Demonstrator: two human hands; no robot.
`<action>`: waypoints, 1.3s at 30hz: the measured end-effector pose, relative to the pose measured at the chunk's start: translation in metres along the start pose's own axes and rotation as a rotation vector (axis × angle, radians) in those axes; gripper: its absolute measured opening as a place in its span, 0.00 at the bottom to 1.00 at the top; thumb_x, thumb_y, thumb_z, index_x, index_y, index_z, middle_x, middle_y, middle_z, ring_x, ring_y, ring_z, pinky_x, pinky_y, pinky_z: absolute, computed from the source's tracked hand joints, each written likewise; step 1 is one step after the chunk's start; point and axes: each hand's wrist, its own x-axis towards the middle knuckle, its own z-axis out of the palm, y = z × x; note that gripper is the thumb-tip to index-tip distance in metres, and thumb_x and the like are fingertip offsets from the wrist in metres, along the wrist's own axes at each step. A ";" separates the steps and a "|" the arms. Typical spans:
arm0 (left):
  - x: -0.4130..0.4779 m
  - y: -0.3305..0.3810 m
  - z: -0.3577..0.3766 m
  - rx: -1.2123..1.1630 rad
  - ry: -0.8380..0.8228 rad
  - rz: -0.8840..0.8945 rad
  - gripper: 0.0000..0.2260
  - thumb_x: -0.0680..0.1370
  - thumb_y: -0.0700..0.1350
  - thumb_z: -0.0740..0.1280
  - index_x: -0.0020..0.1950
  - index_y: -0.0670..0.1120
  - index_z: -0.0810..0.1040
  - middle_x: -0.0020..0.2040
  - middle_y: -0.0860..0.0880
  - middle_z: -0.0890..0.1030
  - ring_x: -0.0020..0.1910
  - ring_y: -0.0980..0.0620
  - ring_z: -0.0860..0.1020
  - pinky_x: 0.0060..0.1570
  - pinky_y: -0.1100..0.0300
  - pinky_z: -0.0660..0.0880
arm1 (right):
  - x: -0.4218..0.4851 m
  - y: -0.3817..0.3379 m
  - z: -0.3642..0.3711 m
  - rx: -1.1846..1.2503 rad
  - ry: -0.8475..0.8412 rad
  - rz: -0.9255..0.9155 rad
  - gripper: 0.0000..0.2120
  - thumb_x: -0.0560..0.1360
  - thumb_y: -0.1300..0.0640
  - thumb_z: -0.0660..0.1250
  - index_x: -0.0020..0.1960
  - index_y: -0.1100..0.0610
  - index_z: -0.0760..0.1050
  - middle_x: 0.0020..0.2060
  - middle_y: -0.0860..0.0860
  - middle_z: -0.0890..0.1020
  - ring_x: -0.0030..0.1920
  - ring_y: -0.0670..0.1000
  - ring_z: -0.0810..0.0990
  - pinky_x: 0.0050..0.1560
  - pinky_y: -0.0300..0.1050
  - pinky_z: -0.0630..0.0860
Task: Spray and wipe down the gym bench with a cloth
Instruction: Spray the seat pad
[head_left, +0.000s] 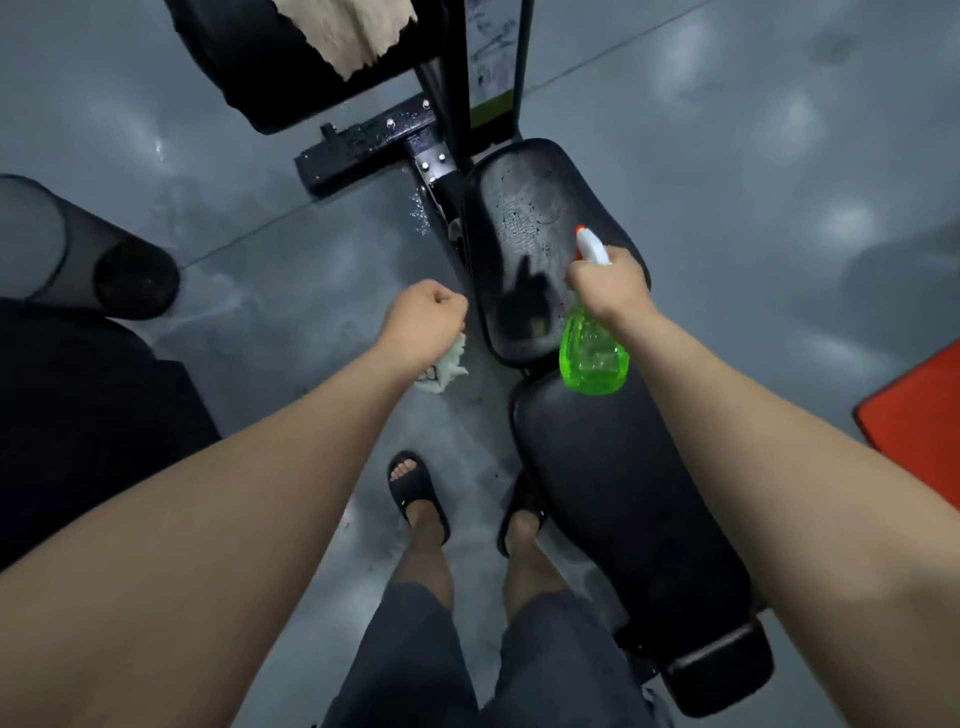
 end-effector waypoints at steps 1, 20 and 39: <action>0.006 -0.005 0.003 -0.025 0.028 -0.030 0.08 0.76 0.47 0.62 0.41 0.48 0.78 0.37 0.54 0.85 0.41 0.51 0.82 0.49 0.58 0.78 | 0.006 0.002 0.000 -0.060 -0.001 -0.002 0.06 0.73 0.51 0.63 0.41 0.53 0.75 0.35 0.47 0.77 0.35 0.52 0.76 0.38 0.43 0.72; 0.002 -0.032 0.094 -0.046 0.140 -0.132 0.10 0.80 0.45 0.63 0.39 0.47 0.73 0.33 0.50 0.74 0.35 0.51 0.71 0.35 0.59 0.69 | 0.015 0.122 -0.043 -0.216 0.027 0.095 0.09 0.75 0.52 0.62 0.38 0.54 0.70 0.39 0.52 0.79 0.43 0.61 0.78 0.48 0.52 0.77; -0.015 -0.073 0.059 -0.103 0.157 -0.257 0.10 0.78 0.44 0.61 0.37 0.48 0.68 0.31 0.49 0.70 0.23 0.51 0.71 0.19 0.67 0.66 | -0.001 0.060 0.028 -0.166 -0.038 -0.054 0.06 0.71 0.53 0.62 0.37 0.54 0.71 0.37 0.51 0.80 0.41 0.59 0.79 0.43 0.49 0.76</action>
